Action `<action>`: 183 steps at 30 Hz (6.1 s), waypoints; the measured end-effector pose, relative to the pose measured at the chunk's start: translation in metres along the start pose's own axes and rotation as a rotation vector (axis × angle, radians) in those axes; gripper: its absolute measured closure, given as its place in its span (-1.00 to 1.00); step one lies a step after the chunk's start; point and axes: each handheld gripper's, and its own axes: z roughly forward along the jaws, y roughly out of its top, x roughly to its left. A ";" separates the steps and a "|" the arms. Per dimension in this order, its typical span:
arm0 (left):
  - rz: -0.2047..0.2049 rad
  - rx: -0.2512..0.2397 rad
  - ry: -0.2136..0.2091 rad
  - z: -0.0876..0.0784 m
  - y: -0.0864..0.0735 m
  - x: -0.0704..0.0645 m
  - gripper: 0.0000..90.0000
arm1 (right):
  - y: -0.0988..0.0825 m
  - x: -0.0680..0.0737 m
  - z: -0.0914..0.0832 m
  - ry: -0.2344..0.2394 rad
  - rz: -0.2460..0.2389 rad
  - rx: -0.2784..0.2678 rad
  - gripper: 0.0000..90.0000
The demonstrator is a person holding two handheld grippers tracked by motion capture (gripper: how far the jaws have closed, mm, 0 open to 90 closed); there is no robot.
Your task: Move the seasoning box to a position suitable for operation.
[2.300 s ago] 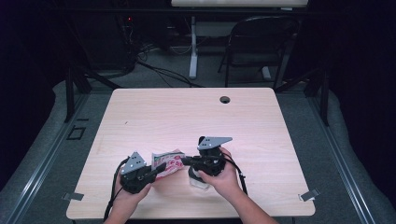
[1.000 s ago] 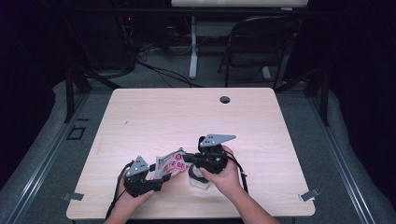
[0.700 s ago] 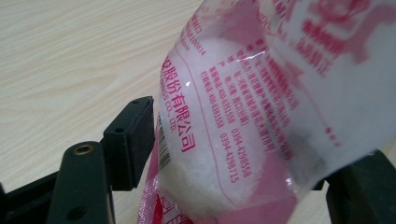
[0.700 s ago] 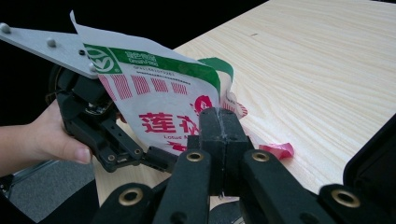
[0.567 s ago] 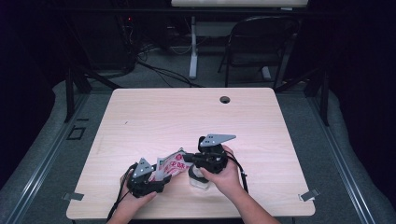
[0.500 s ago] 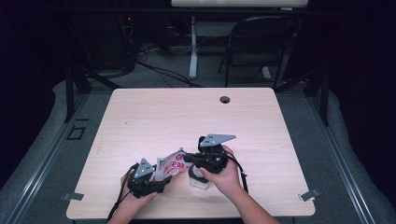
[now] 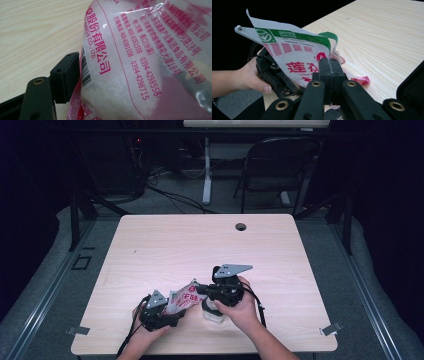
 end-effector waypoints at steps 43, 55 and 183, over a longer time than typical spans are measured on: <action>0.078 0.060 0.103 0.007 0.002 -0.009 0.09 | -0.008 0.000 -0.005 0.004 0.002 -0.004 1.00; 0.054 0.042 0.101 0.006 0.001 -0.007 0.22 | -0.008 0.001 -0.006 0.015 0.010 -0.013 1.00; 0.161 -0.014 0.196 -0.002 0.028 -0.013 0.33 | 0.001 0.010 -0.042 -0.091 -0.061 -0.124 0.23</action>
